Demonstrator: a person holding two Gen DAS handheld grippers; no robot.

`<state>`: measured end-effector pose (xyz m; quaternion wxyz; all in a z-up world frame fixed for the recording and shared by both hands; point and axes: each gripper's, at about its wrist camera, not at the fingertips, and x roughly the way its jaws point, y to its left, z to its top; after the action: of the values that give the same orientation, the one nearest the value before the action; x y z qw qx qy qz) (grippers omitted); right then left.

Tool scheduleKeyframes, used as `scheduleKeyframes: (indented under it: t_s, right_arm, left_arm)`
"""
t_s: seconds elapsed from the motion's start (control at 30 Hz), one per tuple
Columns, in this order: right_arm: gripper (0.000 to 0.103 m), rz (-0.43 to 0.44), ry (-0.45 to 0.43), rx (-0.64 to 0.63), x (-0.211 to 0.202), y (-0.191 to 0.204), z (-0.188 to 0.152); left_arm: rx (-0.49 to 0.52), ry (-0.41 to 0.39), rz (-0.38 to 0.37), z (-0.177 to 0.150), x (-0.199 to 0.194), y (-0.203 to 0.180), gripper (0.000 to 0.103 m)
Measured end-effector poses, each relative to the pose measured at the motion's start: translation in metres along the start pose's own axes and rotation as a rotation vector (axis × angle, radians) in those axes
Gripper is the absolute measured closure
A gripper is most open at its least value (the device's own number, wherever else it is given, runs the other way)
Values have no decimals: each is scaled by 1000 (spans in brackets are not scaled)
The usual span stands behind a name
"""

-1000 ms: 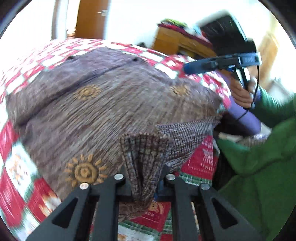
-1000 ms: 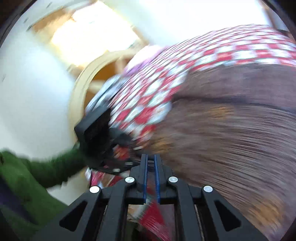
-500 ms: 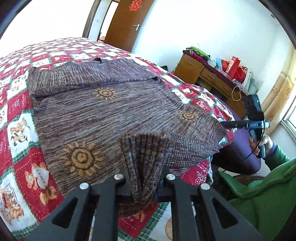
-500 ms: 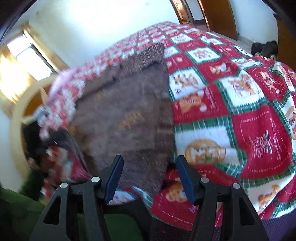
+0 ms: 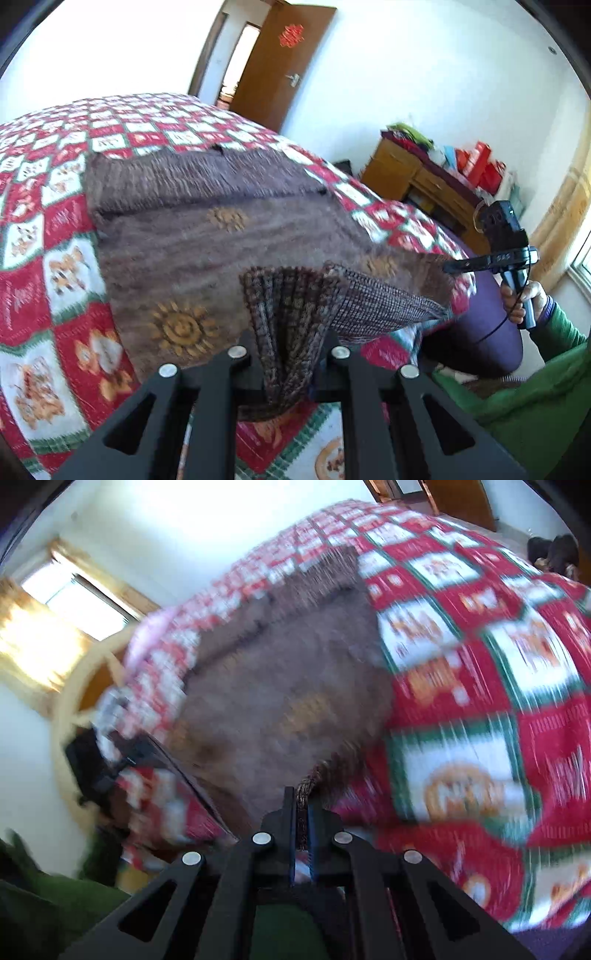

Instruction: Fold small clothes

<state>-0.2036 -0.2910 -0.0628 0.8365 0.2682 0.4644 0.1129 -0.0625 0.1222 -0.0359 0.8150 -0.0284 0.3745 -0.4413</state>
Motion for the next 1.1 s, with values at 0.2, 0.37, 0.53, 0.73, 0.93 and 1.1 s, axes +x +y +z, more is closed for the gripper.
scheduleKeyframes:
  t_s: [0.2,0.37,0.53,0.73,0.93,1.1]
  right_arm:
    - [98,164,-80,11,2,8,79]
    - [98,213,-104,102,40,-17,144]
    - [95,177,-102,146,91,-46,175]
    - [41,73,-195,77,71,-45,183]
    - [39,-196,-191,-262,76,1,180]
    - [39,-299,-81,-404,122,10,188]
  left_arm:
    - [-130,-63,74,33,6,35,89]
    - [-232,-61,170,50,30,77,89]
    - [-287,-32,223,51,55,103,89]
    - [-326,3,232,40,69,117,89]
    - [-374,-32,205,33,66,122,89]
    - [-370,-38,220,35,69,121,89]
